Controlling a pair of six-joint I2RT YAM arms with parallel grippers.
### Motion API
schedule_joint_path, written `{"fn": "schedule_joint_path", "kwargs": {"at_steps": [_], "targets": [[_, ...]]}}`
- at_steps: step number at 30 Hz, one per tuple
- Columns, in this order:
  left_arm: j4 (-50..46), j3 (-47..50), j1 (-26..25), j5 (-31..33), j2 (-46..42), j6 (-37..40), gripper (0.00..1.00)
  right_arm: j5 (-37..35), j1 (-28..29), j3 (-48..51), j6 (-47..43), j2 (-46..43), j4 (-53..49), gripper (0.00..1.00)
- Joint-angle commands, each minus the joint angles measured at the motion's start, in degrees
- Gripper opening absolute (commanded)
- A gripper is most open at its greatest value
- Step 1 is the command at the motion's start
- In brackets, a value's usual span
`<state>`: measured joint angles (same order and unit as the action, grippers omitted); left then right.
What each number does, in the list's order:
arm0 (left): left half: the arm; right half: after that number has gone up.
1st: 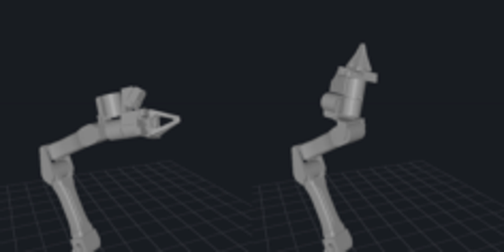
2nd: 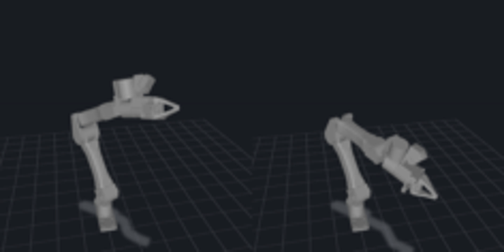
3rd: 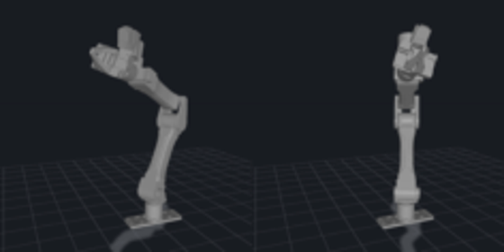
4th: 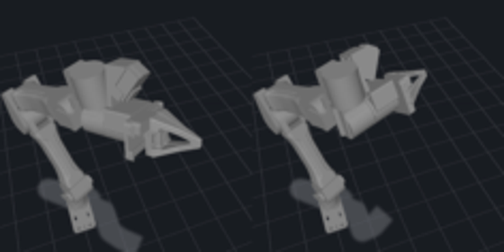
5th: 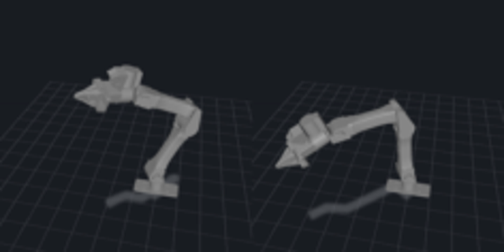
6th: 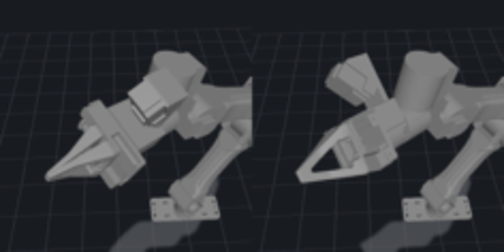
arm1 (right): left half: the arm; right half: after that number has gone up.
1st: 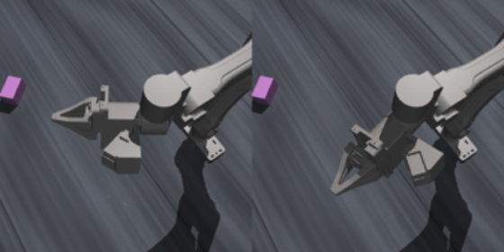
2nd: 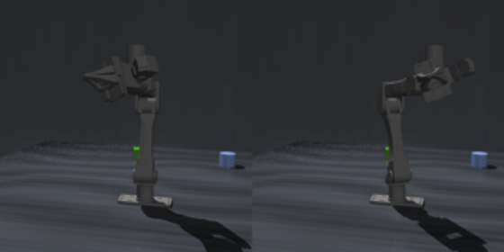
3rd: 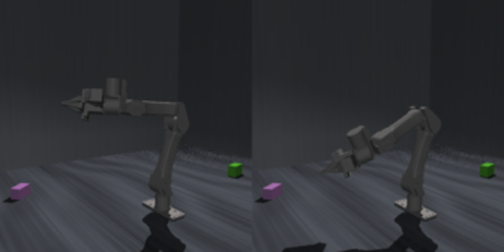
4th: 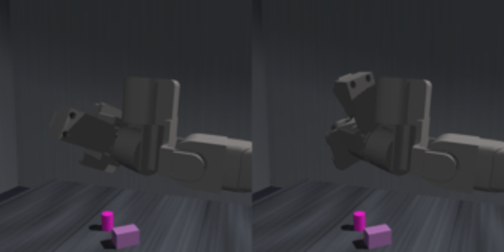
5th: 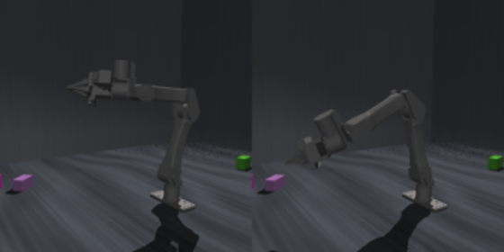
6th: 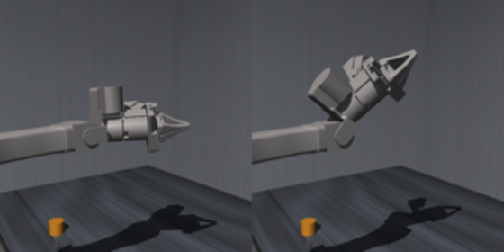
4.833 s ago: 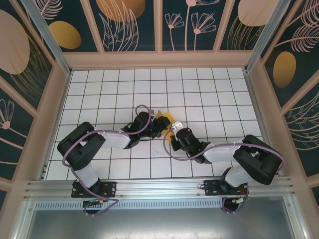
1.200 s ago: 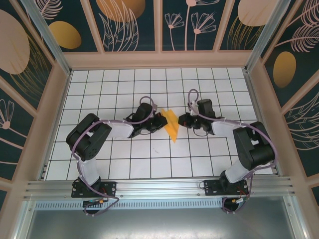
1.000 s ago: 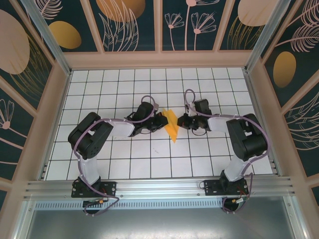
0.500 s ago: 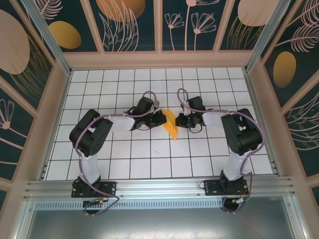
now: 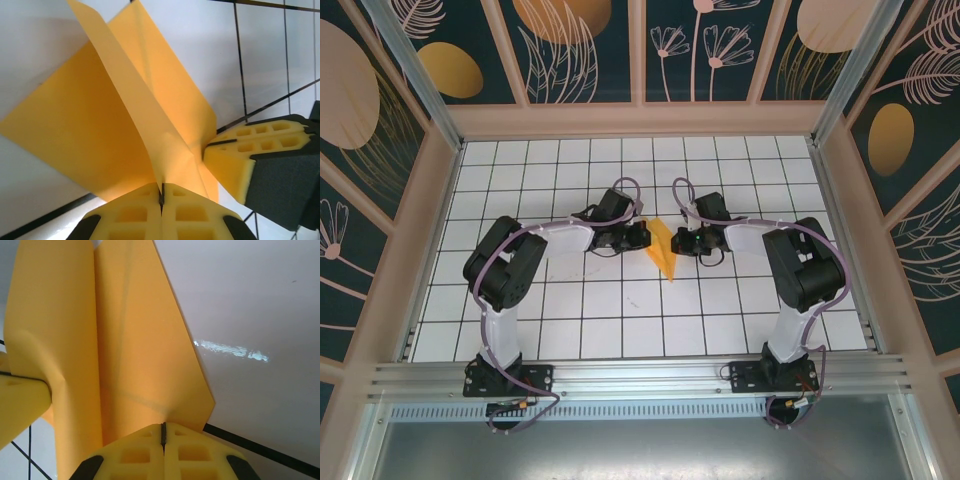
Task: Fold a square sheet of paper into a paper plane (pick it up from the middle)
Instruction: Fourth fold the wing at the center of the table.
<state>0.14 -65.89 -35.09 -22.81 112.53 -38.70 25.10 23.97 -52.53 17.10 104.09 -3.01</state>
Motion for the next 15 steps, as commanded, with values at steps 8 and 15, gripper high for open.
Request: {"fn": "schedule_joint_path", "kwargs": {"at_steps": [8, 15], "targets": [[-1.84, -1.66, 0.65, -0.16, 2.74, 3.9, 0.02, 0.4, 0.47, -0.63, 0.22, 1.16, -3.38, 0.06], [-0.07, -1.74, 0.67, -2.02, 4.22, 2.75, 0.03, -0.44, 1.83, 0.99, 0.1, -7.04, -2.47, 0.13]]}}
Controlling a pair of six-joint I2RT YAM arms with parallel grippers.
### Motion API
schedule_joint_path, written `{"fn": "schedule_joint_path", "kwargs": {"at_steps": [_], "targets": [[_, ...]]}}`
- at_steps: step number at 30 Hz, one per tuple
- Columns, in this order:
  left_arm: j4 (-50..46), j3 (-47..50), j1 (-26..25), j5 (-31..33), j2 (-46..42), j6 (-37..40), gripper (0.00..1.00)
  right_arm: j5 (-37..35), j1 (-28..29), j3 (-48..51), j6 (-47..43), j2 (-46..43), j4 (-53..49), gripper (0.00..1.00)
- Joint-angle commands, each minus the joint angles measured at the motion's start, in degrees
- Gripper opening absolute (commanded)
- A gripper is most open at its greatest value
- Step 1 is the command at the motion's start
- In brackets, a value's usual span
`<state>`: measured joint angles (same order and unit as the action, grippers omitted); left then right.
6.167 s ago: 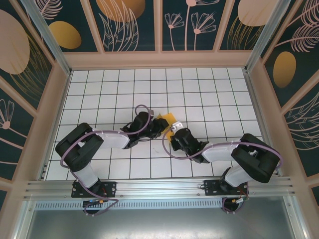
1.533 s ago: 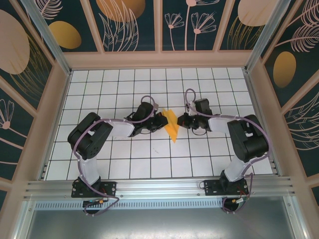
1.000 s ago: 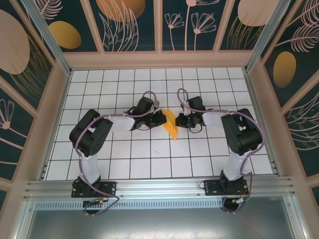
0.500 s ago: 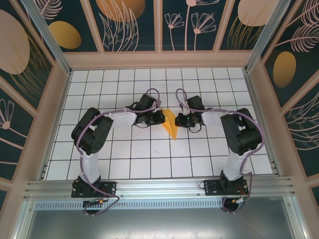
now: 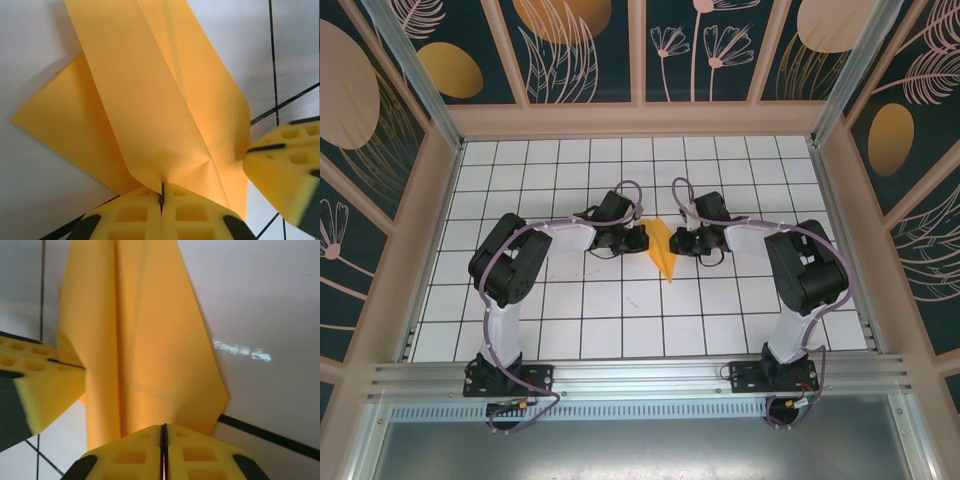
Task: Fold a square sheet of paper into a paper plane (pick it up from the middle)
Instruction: Fourth fold the wing at the center of the table.
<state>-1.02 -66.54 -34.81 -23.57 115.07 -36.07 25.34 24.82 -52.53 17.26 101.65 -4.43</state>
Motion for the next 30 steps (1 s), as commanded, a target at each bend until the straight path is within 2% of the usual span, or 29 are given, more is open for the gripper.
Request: {"fn": "schedule_joint_path", "kwargs": {"at_steps": [1, 3, 6, 13, 24, 30], "targets": [[1.32, -1.03, 0.38, -1.51, 1.87, 0.17, 0.03, -1.59, 1.15, 1.4, 0.1, -5.62, -1.25, 0.13], [1.19, -1.3, 0.41, -1.63, 2.16, 0.41, 0.03, 0.86, 1.02, 2.59, 0.51, -6.85, -0.88, 0.12], [0.15, -2.28, 0.44, -0.76, 2.2, 1.53, 0.03, 8.57, 1.26, 4.3, 2.64, -7.35, 1.3, 0.06], [-2.37, -4.55, 0.44, 0.28, 3.2, 3.38, 0.03, 16.03, 1.66, 7.93, 7.43, -5.18, 7.42, 0.02], [-5.05, -5.95, 0.44, 1.6, 3.83, 5.79, 0.03, 16.87, 1.13, 8.15, 8.28, -1.33, 9.02, 0.03], [-6.04, -6.7, 0.42, 2.2, 4.05, 6.7, 0.03, 14.65, 0.94, 8.53, 8.67, -0.33, 8.97, 0.03]]}}
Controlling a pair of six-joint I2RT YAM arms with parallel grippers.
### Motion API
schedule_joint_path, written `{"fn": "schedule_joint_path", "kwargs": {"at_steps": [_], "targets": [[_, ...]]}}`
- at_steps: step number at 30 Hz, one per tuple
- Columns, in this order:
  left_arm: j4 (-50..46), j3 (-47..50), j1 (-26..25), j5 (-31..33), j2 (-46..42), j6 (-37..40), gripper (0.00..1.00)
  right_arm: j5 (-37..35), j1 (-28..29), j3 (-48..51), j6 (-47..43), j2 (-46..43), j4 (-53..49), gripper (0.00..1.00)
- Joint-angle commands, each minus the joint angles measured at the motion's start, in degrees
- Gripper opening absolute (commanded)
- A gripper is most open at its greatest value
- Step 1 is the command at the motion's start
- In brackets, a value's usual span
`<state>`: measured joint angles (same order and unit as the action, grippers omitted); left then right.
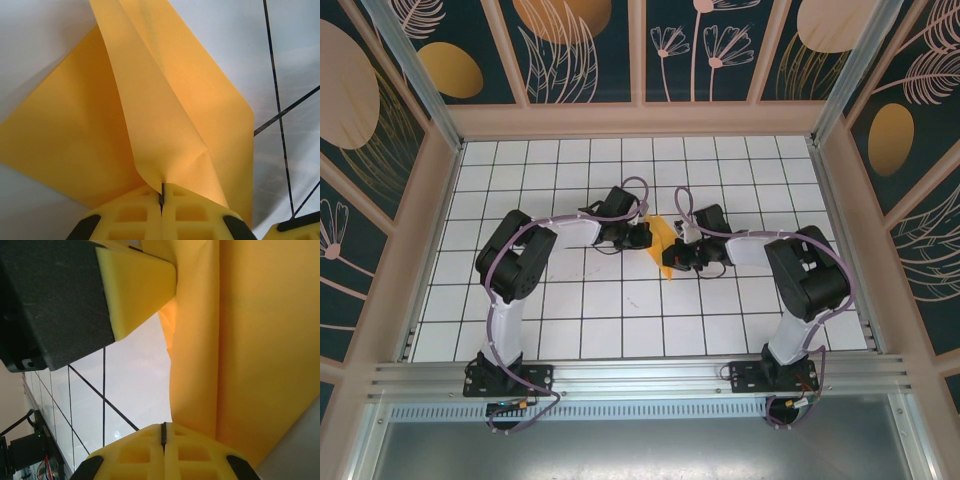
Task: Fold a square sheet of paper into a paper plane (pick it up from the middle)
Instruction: Fourth fold the wing at the center of the table.
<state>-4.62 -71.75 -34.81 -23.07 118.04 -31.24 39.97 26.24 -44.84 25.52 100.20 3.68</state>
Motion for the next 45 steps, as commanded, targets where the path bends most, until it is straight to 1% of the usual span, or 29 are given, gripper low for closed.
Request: {"fn": "schedule_joint_path", "kwargs": {"at_steps": [1, 9, 12, 14, 18, 23, 31, 35, 40, 45], "targets": [[-2.93, -1.78, 0.44, 1.95, 1.29, 2.12, 0.03, 0.18, -0.56, 1.13, 0.49, 1.38, 1.43, 0.03], [-3.81, -2.18, 0.37, 2.5, 1.32, 2.75, 0.03, 3.25, -0.58, 2.74, 1.88, 2.57, 4.77, 0.04], [-4.38, -2.42, 0.37, 3.08, 1.31, 2.98, 0.03, 4.36, -0.66, 2.58, 2.16, 1.87, 4.7, 0.05], [-5.04, -2.85, 0.4, 3.28, 1.35, 3.67, 0.03, 4.76, -0.54, 2.78, 2.58, -0.45, 4.99, 0.05], [-5.86, -3.14, 0.37, 3.9, 1.32, 4.53, 0.01, 4.73, -2.24, 3.64, 2.78, -4.14, 4.52, 0.05], [-6.92, -4.28, 0.43, 2.83, 1.45, 5.38, 0.0, 4.86, -3.88, 4.04, 3.22, -2.84, 5.42, 0.05], [-7.59, -4.46, 0.36, 1.67, 1.37, 6.44, 0.0, 0.04, -3.75, 1.23, 2.3, 2.78, 3.38, 0.04], [-8.39, -5.12, 0.44, 1.72, 1.18, 7.27, 0.0, -4.41, -3.45, -0.31, -0.52, 4.59, -1.56, 0.04], [-10.85, -7.01, 0.48, 2.32, 1.14, 9.18, 0.0, -12.08, -1.63, -2.28, -3.63, 5.34, -7.7, 0.02], [-12.02, -7.79, 0.51, 2.97, 1.84, 10.18, 0.0, -13.16, -1.1, -3.15, -3.9, 5.96, -8.3, 0.02]]}}
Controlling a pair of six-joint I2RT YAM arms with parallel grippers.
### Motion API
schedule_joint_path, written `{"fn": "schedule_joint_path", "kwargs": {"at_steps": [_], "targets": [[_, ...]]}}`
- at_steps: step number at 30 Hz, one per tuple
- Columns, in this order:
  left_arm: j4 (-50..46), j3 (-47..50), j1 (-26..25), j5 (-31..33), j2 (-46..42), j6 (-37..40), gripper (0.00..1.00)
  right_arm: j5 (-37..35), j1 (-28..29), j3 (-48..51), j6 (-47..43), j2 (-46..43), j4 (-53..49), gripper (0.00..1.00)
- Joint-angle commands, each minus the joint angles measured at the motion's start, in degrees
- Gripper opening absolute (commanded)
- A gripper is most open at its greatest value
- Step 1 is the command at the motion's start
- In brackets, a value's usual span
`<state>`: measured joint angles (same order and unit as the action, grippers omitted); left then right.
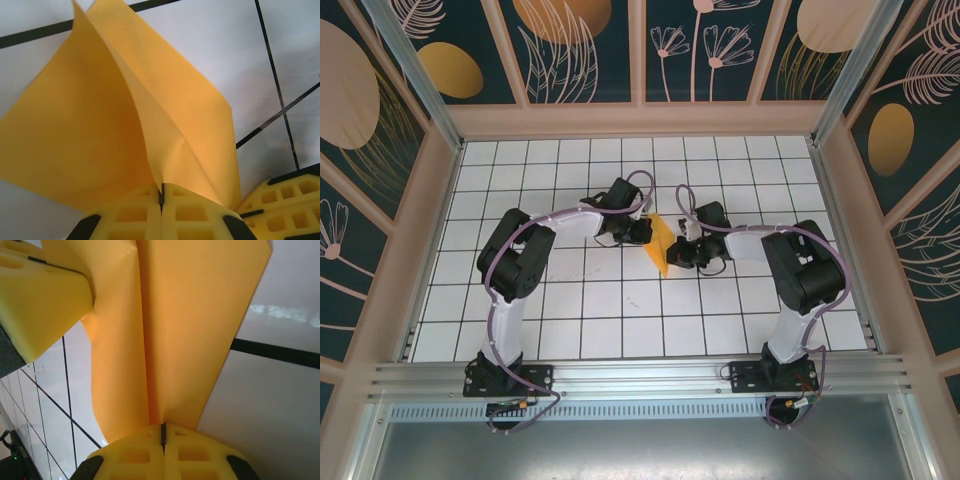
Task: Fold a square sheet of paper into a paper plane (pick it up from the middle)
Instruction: Fourth fold the wing at the center of the table.
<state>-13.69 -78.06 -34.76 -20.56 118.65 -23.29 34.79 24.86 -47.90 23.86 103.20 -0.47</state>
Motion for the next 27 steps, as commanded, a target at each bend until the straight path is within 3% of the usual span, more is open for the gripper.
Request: {"fn": "schedule_joint_path", "kwargs": {"at_steps": [1, 14, 27], "targets": [[-3.28, -1.56, 0.47, 0.92, 1.4, 2.45, 0.0, -8.04, 0.36, -0.21, -2.24, 3.04, -4.18, 0.02], [-4.63, -1.5, 0.45, 5.22, 1.39, 5.01, 0.0, -9.62, 0.67, -0.88, -2.34, 3.45, -4.98, 0.01], [-2.73, 0.67, 0.44, 3.39, 1.79, 6.05, 0.01, -3.77, -0.15, -4.29, 0.35, -2.76, -3.74, 0.04]]}}
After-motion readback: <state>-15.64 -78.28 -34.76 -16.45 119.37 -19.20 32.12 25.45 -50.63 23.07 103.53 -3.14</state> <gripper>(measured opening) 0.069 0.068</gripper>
